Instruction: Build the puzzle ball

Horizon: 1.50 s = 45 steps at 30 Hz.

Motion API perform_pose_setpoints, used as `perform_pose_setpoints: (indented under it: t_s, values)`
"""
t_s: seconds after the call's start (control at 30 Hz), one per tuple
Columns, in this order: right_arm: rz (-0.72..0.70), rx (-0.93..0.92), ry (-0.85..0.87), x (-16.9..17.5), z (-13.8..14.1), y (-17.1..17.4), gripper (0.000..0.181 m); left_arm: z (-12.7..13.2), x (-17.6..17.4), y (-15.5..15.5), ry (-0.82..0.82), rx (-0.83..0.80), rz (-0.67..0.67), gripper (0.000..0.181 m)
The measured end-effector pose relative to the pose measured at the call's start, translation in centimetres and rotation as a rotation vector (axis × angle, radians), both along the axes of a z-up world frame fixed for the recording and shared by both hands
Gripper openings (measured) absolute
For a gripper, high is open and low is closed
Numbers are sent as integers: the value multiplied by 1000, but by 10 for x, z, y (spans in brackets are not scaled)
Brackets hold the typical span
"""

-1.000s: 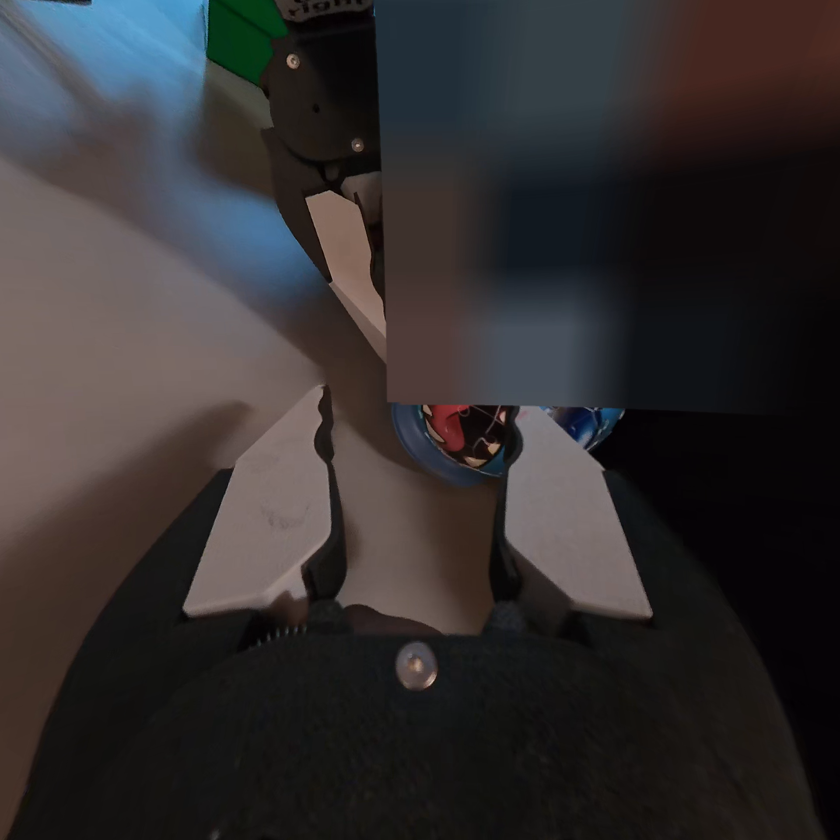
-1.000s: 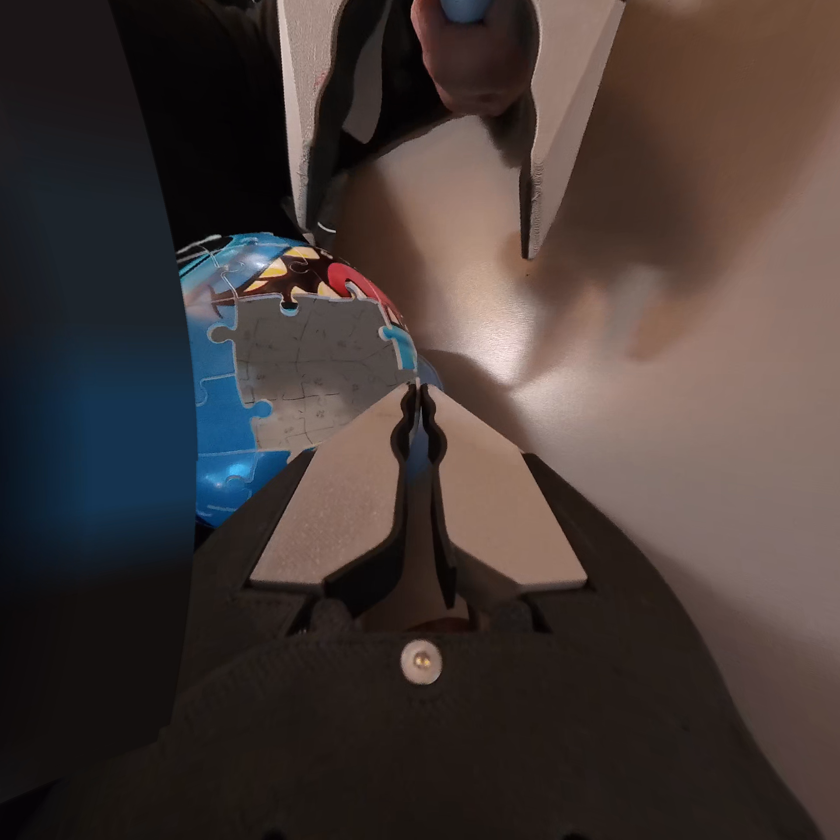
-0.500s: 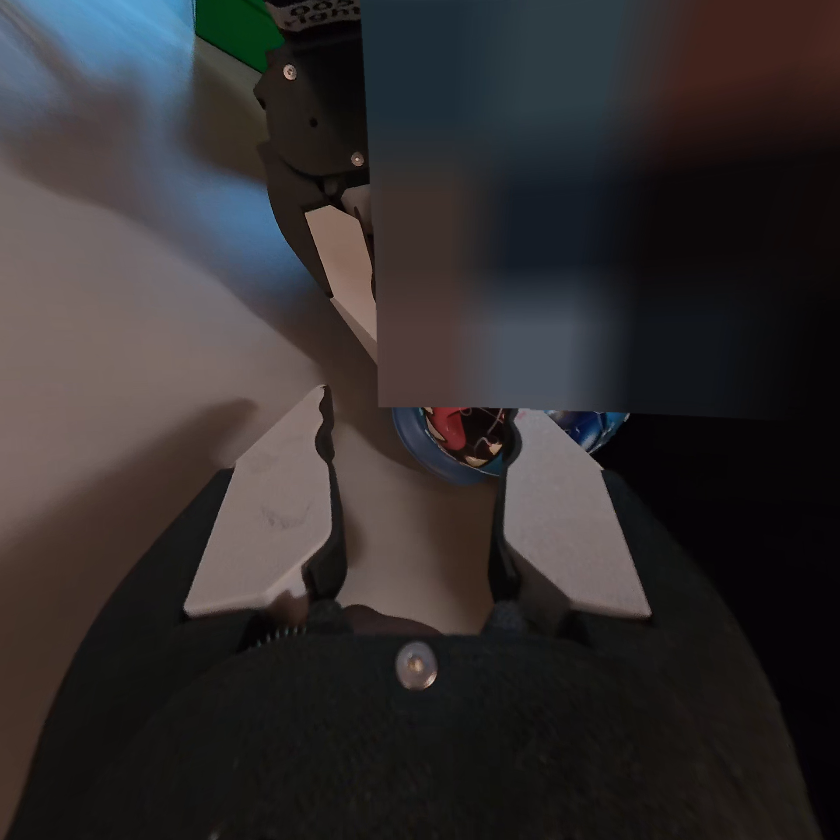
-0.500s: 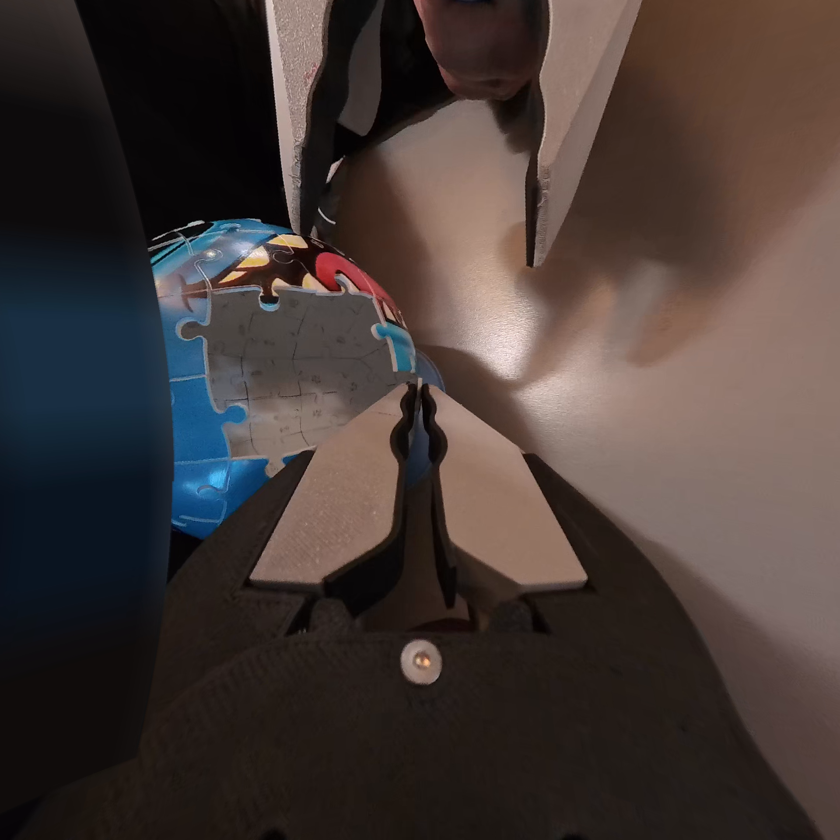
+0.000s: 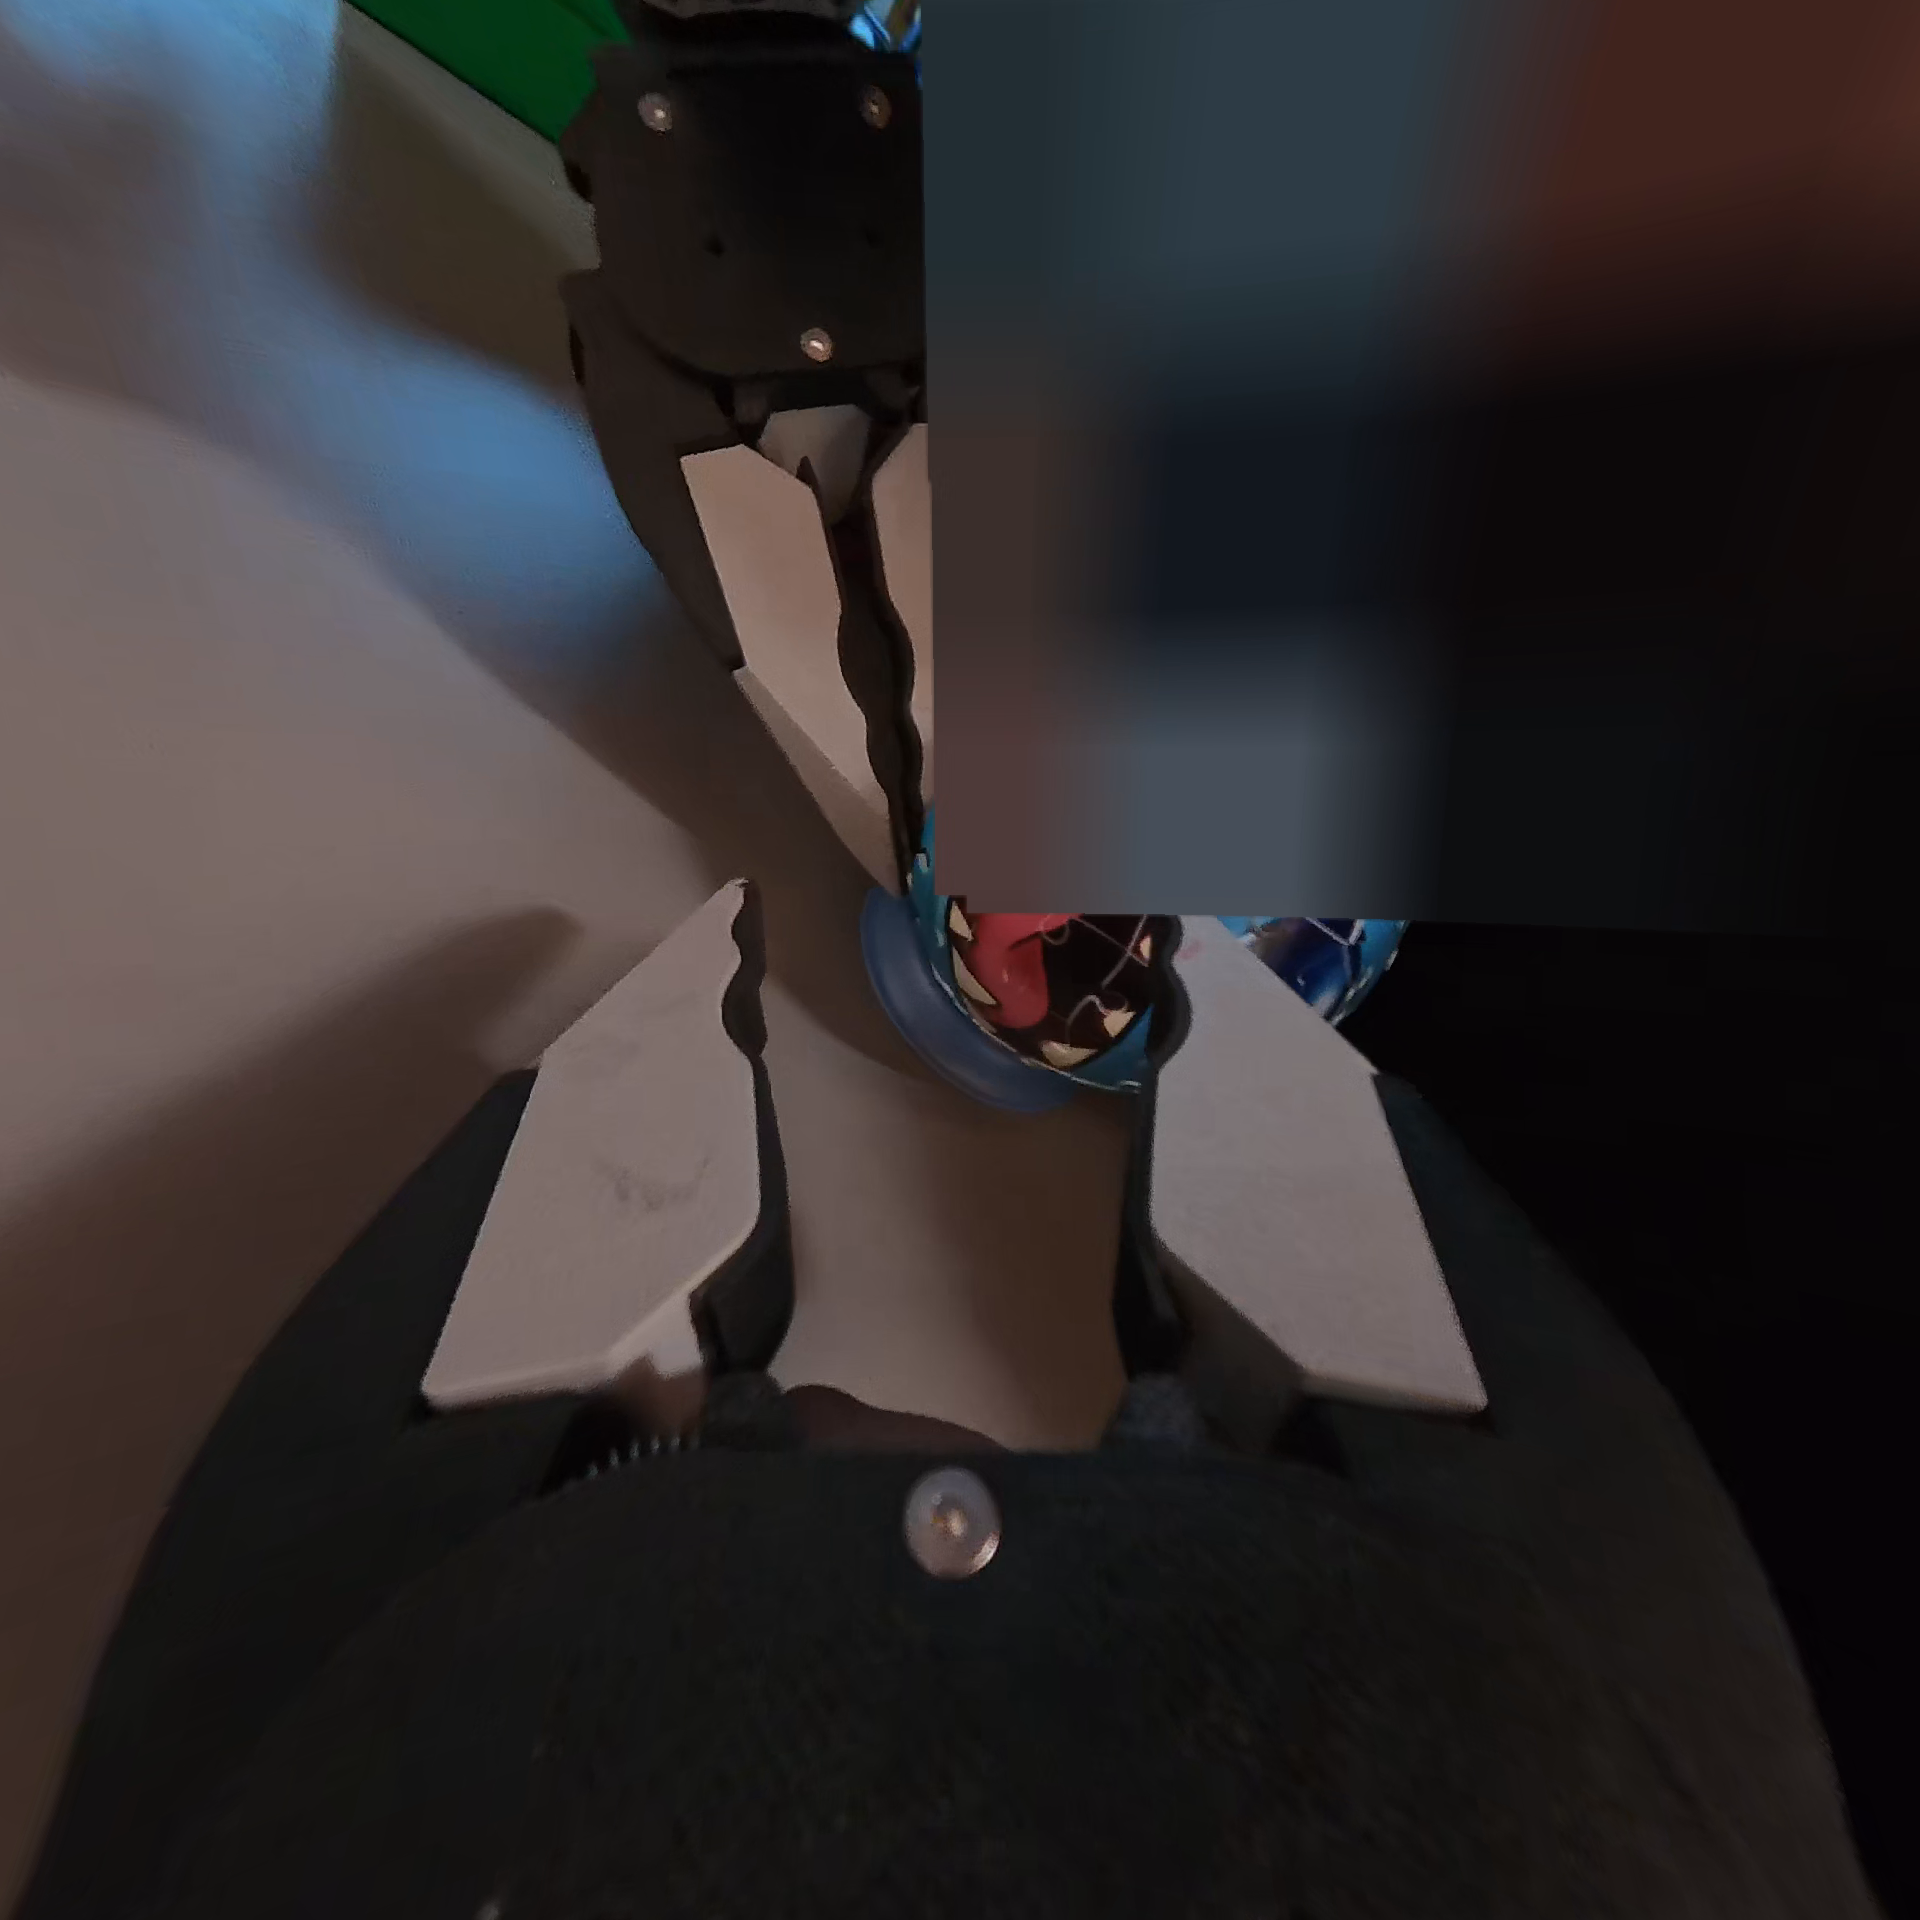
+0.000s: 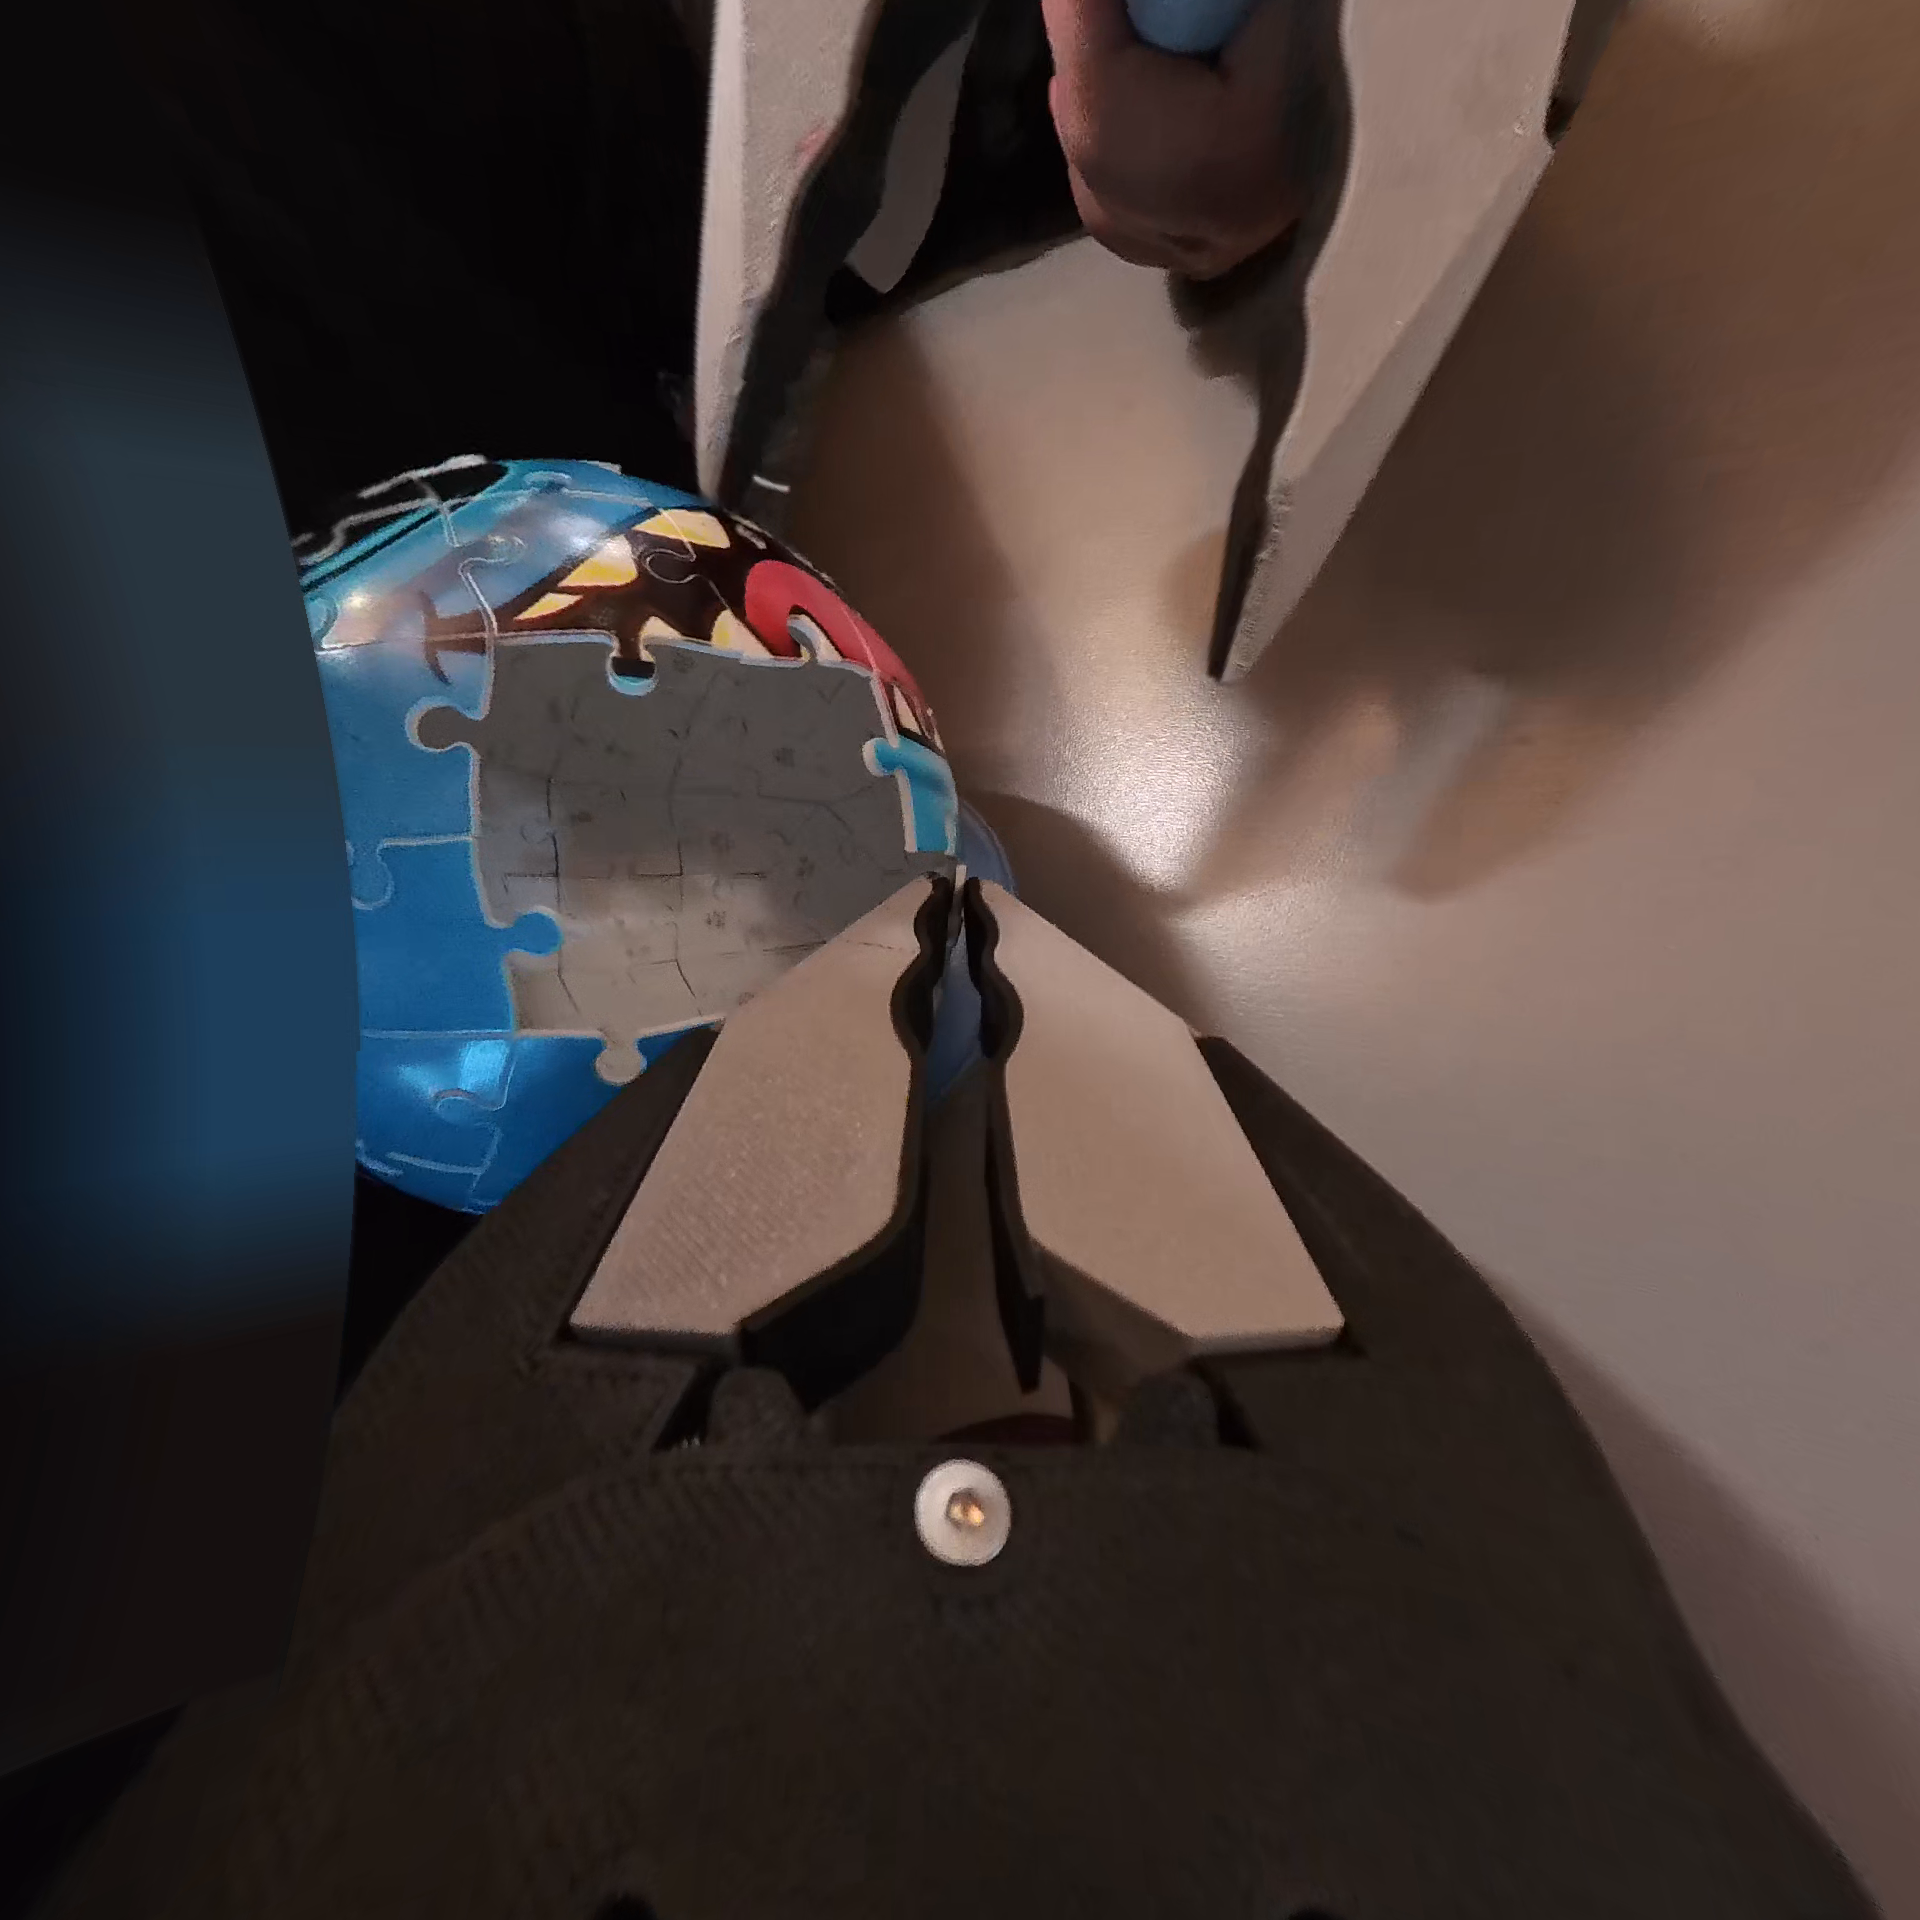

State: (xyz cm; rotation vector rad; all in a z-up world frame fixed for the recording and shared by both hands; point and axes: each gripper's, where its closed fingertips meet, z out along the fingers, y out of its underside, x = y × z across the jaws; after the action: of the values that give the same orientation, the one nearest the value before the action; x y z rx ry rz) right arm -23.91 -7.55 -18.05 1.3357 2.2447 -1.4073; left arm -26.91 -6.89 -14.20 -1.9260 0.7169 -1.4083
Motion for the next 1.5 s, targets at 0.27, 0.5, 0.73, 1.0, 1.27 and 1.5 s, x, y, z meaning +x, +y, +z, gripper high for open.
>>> perform_pose_setpoints:
  t_s: [0.27,0.5,0.73,1.0,1.27,1.5]
  values:
    - [13,-4,-11,1,-2,-2,0,5,-2,11,-20,-46,48,71]
    - [0,50,24,1,-1,1,0,7,3,11,-15,-66,34,69]
    - [6,78,62,1,-1,2,1,9,11,5,-68,-133,-55,66]
    - [47,50,42,1,-2,2,1,7,12,1,-148,-223,-118,64]
    - [69,39,34,1,-2,0,1,10,18,-13,-176,-233,-194,63]
    - [63,-18,25,1,-2,-2,1,5,19,-14,-193,-294,-203,70]
